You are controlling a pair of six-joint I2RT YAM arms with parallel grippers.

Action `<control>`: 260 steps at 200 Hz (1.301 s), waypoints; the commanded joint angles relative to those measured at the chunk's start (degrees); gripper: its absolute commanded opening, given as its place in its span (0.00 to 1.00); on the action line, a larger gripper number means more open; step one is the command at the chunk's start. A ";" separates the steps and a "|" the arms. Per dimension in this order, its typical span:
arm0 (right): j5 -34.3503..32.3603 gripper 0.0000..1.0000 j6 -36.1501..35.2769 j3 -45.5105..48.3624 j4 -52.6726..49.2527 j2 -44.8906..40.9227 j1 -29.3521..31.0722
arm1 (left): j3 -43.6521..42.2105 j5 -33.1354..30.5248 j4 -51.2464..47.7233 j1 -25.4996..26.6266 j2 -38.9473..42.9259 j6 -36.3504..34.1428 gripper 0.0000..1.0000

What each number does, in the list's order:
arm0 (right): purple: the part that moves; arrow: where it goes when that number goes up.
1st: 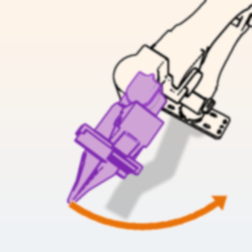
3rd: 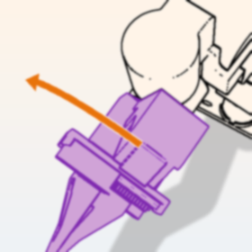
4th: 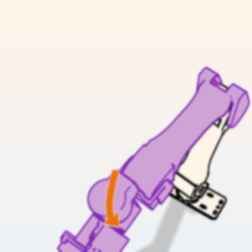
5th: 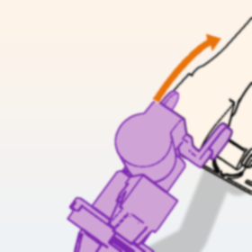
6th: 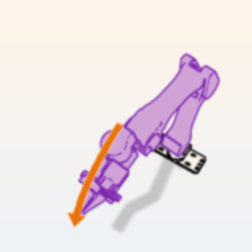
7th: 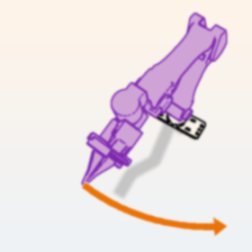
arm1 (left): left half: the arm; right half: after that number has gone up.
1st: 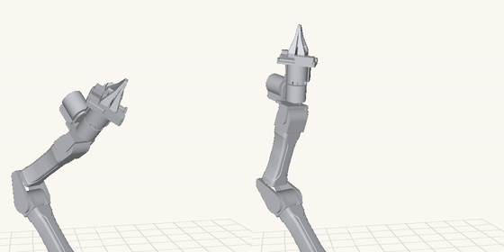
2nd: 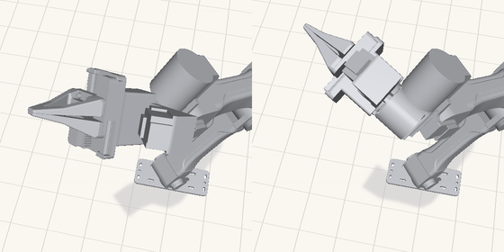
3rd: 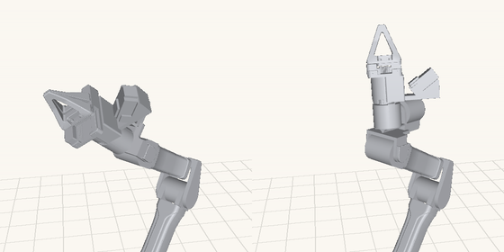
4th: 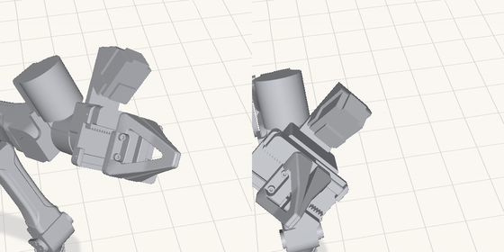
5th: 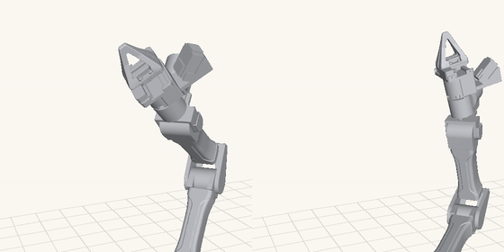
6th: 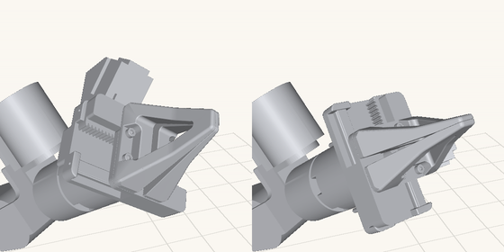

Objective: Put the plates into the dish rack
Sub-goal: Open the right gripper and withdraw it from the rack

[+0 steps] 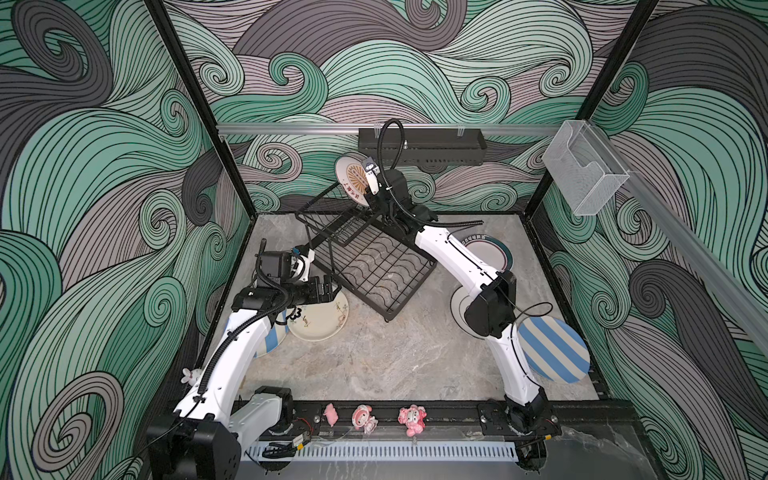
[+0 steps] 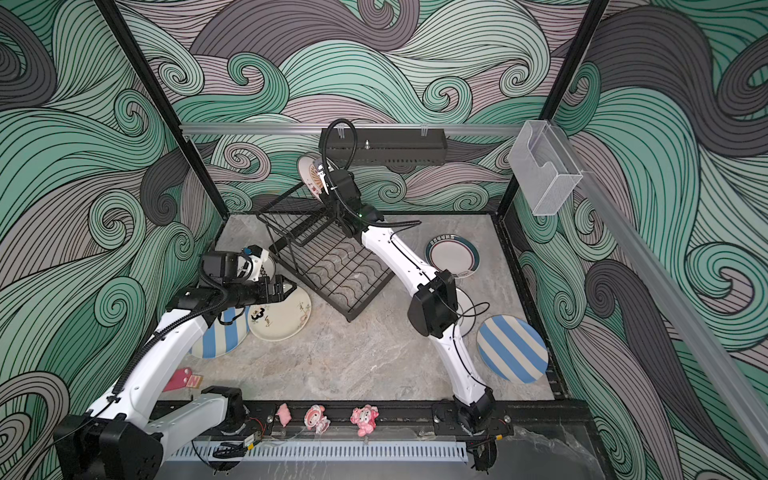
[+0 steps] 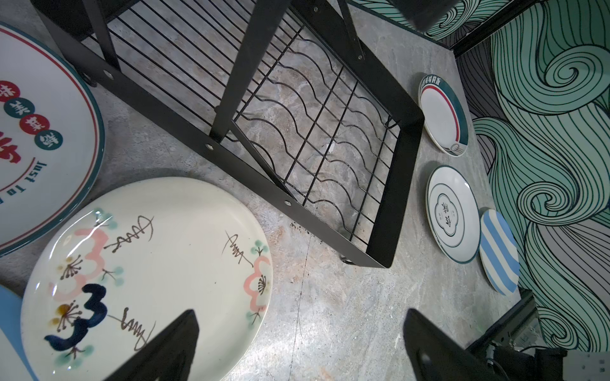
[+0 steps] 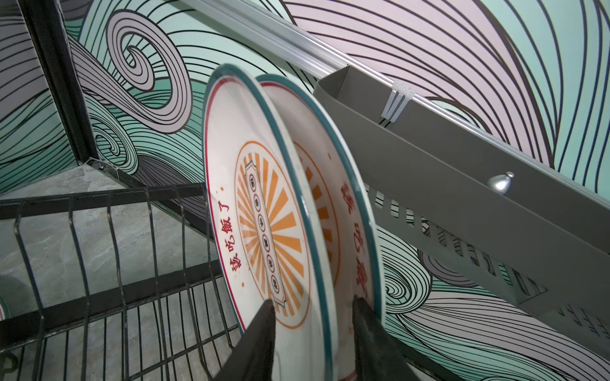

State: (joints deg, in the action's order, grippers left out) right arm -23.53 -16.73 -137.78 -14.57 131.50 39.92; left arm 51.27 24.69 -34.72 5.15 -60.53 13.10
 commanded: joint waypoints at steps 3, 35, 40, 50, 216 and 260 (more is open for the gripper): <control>-1.10 0.48 0.19 -1.55 -1.29 -3.71 -0.52 | 0.32 0.06 -0.15 -0.32 0.04 -0.01 0.99; 0.40 0.56 1.33 -0.79 -4.45 -6.97 -0.44 | 0.56 -0.59 -0.65 -0.31 0.06 -0.14 0.98; 0.56 0.57 1.35 -0.63 -4.99 -7.52 -0.46 | 0.58 -0.61 -0.70 -0.31 0.00 -0.18 0.99; 0.58 0.58 1.51 -0.35 -5.71 -8.60 -0.45 | 0.68 -0.61 -0.80 -0.31 -0.03 -0.20 0.99; 19.84 0.74 18.65 42.17 -14.88 -44.12 -11.55 | -0.80 1.49 0.96 -0.21 1.29 4.00 0.99; 19.60 0.76 22.81 65.38 -15.38 -57.85 -15.79 | -3.45 3.84 4.26 -0.14 3.70 7.63 0.99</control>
State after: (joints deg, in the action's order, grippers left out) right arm -5.30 1.85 -80.68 -29.78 78.98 25.89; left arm 49.17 26.17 -33.56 5.15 -59.02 17.41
